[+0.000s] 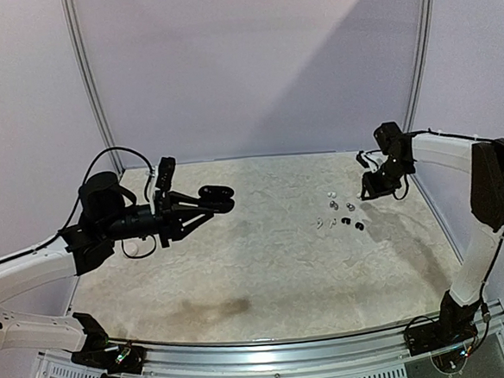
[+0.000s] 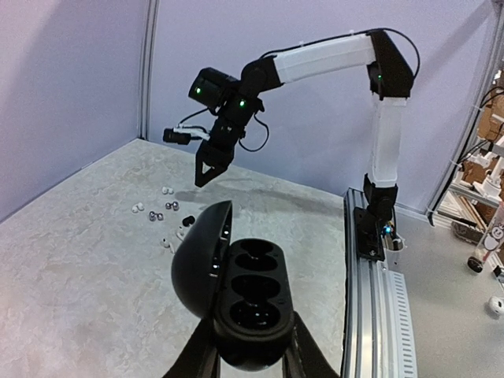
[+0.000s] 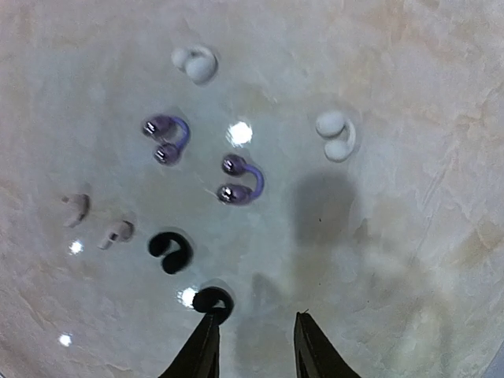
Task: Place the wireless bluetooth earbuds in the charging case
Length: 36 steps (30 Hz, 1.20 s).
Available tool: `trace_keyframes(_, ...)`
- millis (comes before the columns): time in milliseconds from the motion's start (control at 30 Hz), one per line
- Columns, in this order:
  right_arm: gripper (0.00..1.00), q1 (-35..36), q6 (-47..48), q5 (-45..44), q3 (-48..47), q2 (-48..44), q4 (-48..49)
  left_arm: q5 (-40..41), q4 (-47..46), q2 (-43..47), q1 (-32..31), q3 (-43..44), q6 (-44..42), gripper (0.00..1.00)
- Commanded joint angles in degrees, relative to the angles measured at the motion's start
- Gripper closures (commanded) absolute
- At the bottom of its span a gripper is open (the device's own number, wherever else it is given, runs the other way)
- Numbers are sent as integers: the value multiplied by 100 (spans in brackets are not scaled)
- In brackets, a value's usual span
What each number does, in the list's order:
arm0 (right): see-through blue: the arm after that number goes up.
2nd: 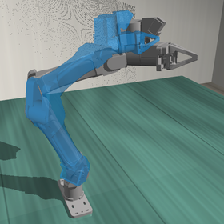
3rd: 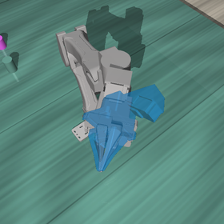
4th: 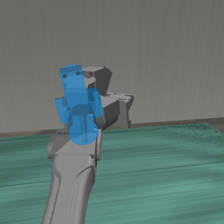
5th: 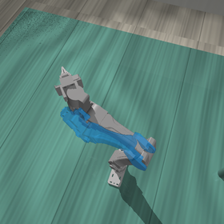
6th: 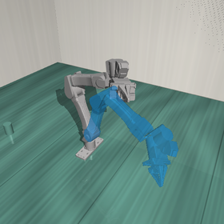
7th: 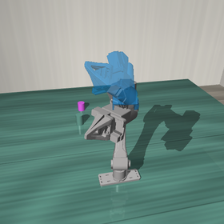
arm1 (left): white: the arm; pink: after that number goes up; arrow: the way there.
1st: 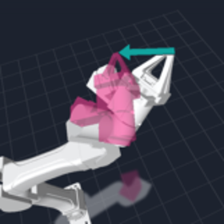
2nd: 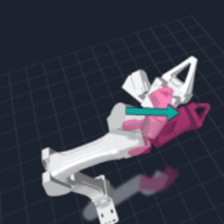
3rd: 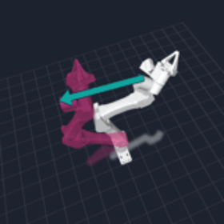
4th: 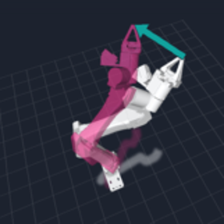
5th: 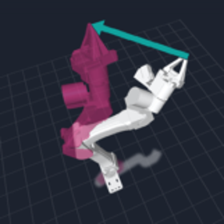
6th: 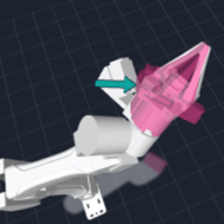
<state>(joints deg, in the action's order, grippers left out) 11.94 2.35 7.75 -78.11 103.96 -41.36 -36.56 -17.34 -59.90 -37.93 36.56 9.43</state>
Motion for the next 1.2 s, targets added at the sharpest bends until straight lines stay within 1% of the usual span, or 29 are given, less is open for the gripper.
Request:
trace_keyframes(0,66,-12,483,-342,17,488,-383,28,-91,149,-39,-132,-127,100)
trace_keyframes(133,65,-8,724,-449,243,618,-246,37,-68,216,-39,-178,-200,100)
trace_keyframes(333,63,-12,838,-341,418,639,-56,2,-107,250,-39,-225,-249,100)
trace_keyframes(700,63,-7,888,145,451,895,198,-62,-81,273,-45,-206,-431,100)
trace_keyframes(833,64,7,892,487,486,903,320,-71,-85,243,-39,-200,-471,100)
trace_keyframes(1033,66,97,965,615,543,915,226,-87,-91,218,-46,-201,-552,100)
trace_keyframes(1167,73,123,963,710,686,894,239,-88,-77,217,-44,-195,-594,100)
